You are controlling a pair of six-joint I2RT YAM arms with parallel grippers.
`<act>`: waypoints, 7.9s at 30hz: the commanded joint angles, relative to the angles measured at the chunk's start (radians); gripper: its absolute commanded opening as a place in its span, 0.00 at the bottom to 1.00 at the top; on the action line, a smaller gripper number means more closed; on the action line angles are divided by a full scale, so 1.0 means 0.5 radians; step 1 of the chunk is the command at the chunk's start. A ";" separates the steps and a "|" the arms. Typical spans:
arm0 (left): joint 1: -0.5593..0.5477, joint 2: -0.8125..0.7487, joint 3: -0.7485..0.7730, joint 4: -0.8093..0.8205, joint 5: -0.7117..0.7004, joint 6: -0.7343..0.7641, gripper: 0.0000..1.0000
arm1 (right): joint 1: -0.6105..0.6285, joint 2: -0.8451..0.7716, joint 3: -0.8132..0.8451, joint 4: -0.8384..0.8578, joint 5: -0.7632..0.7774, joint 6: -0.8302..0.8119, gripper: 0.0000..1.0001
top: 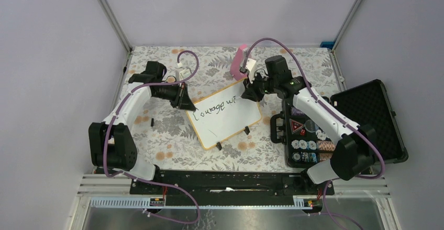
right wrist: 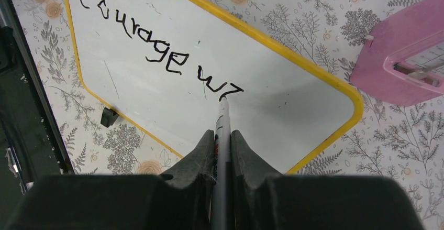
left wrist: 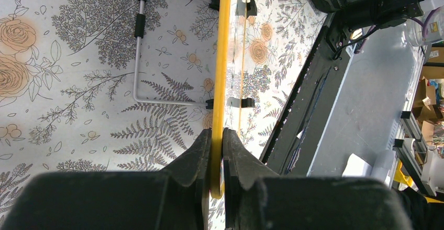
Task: Write a sentence on the whiteboard
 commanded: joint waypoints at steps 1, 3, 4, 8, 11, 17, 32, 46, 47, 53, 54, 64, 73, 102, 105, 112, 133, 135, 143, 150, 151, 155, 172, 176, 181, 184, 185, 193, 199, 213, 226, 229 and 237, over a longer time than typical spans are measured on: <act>-0.005 -0.043 -0.018 0.102 -0.156 0.066 0.00 | -0.005 -0.073 0.094 -0.006 0.012 -0.015 0.00; -0.005 -0.044 -0.014 0.103 -0.156 0.064 0.00 | -0.005 -0.065 0.102 0.013 0.018 -0.012 0.00; -0.005 -0.046 -0.015 0.103 -0.156 0.063 0.00 | -0.004 -0.059 0.105 0.022 0.022 -0.012 0.00; -0.005 -0.049 -0.020 0.101 -0.158 0.063 0.00 | -0.004 -0.035 0.125 0.056 0.038 -0.006 0.00; -0.005 -0.047 -0.017 0.102 -0.157 0.066 0.00 | -0.005 -0.013 0.146 0.068 0.044 0.003 0.00; -0.005 -0.039 -0.017 0.102 -0.156 0.069 0.00 | -0.007 0.028 0.156 0.093 0.058 0.009 0.00; -0.005 -0.035 -0.025 0.103 -0.160 0.075 0.00 | -0.005 0.079 0.135 0.135 0.098 -0.008 0.00; -0.005 -0.049 -0.031 0.103 -0.165 0.078 0.00 | -0.068 -0.078 0.085 -0.026 -0.127 0.032 0.00; -0.005 -0.052 -0.032 0.103 -0.167 0.077 0.00 | -0.074 -0.085 0.079 -0.030 -0.146 0.038 0.00; -0.005 -0.055 -0.029 0.103 -0.172 0.079 0.00 | -0.098 -0.093 0.037 -0.041 -0.183 0.032 0.00; -0.004 -0.057 -0.031 0.101 -0.174 0.081 0.00 | -0.104 -0.090 0.033 -0.038 -0.176 0.030 0.00; -0.005 -0.061 -0.037 0.103 -0.194 0.084 0.00 | -0.122 -0.056 -0.028 0.057 -0.173 0.056 0.00; -0.011 -0.067 -0.044 0.103 -0.207 0.086 0.00 | -0.121 -0.046 -0.070 0.099 -0.192 0.074 0.00; -0.030 -0.074 -0.049 0.101 -0.229 0.085 0.00 | -0.120 -0.052 -0.098 0.154 -0.186 0.133 0.00; -0.030 -0.071 -0.047 0.103 -0.226 0.084 0.00 | -0.123 -0.052 -0.088 0.168 -0.174 0.133 0.00; -0.030 -0.067 -0.042 0.103 -0.226 0.084 0.00 | -0.122 -0.028 -0.068 0.195 -0.202 0.147 0.00; -0.030 -0.058 -0.042 0.102 -0.229 0.094 0.00 | -0.138 0.021 0.021 0.200 -0.057 0.105 0.00; -0.030 -0.055 -0.041 0.103 -0.225 0.095 0.00 | -0.140 0.026 0.028 0.199 -0.060 0.105 0.00; -0.030 -0.046 -0.038 0.103 -0.228 0.097 0.00 | -0.140 0.063 0.020 0.198 -0.090 0.097 0.00; -0.030 -0.044 -0.035 0.102 -0.231 0.100 0.00 | -0.137 0.071 -0.025 0.198 -0.117 0.104 0.00; -0.030 -0.043 -0.034 0.102 -0.232 0.097 0.00 | -0.137 0.069 -0.031 0.198 -0.117 0.105 0.00; -0.030 -0.040 -0.032 0.103 -0.227 0.097 0.00 | -0.136 0.057 -0.066 0.198 -0.124 0.105 0.00; -0.030 -0.043 -0.032 0.111 -0.224 0.082 0.00 | -0.139 0.024 -0.067 0.203 -0.109 0.113 0.00; -0.030 -0.046 -0.034 0.111 -0.226 0.081 0.00 | -0.141 0.036 -0.021 0.204 -0.094 0.117 0.00; -0.030 -0.044 -0.035 0.113 -0.229 0.084 0.00 | -0.140 0.045 0.007 0.201 -0.084 0.120 0.00; -0.030 -0.041 -0.036 0.111 -0.229 0.088 0.00 | -0.143 0.052 0.021 0.203 -0.086 0.123 0.00; -0.030 -0.038 -0.035 0.111 -0.227 0.088 0.00 | -0.143 0.052 0.025 0.201 -0.086 0.126 0.00; -0.030 -0.041 -0.039 0.112 -0.226 0.086 0.00 | -0.155 0.062 0.046 0.204 -0.062 0.122 0.00; -0.030 -0.038 -0.037 0.113 -0.225 0.087 0.00 | -0.182 0.054 0.044 0.202 -0.042 0.107 0.00; -0.031 -0.037 -0.035 0.112 -0.229 0.086 0.00 | -0.189 0.044 -0.097 0.203 -0.111 0.094 0.00; -0.030 -0.046 -0.048 0.125 -0.229 0.078 0.00 | -0.189 -0.049 -0.120 0.159 -0.179 0.104 0.00; -0.030 -0.051 -0.047 0.125 -0.229 0.078 0.00 | -0.214 -0.077 -0.094 0.108 -0.250 0.117 0.00; -0.031 -0.057 -0.048 0.125 -0.226 0.077 0.00 | -0.263 -0.076 -0.093 0.099 -0.207 0.114 0.00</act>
